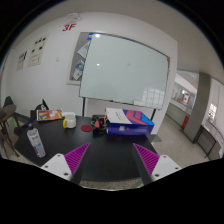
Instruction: Pour water
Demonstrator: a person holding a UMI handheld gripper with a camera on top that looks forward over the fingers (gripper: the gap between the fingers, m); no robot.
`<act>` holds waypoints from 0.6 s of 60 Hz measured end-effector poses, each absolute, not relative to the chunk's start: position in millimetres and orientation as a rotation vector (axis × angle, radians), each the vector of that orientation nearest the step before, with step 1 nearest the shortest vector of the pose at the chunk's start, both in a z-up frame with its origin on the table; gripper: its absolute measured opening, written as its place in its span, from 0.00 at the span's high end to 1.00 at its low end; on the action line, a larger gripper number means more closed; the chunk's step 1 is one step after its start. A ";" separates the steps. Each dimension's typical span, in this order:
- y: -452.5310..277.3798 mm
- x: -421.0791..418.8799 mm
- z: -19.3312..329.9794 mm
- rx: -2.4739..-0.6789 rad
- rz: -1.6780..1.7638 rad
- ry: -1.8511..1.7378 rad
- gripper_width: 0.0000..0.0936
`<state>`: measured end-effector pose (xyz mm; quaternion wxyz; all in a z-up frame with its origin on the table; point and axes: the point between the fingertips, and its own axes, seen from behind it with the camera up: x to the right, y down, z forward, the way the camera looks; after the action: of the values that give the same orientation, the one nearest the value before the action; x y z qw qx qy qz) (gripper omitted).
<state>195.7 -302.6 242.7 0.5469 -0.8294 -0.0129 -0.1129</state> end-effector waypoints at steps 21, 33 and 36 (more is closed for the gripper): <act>-339.1 133.5 129.6 -2.120 -0.280 0.016 0.10; -348.9 8.3 63.5 -2.185 -0.117 -0.009 0.10; -339.2 -24.9 58.0 -2.168 -0.085 -0.018 0.10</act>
<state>-24.9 -339.2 58.0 0.4670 -0.8836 -0.0074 -0.0345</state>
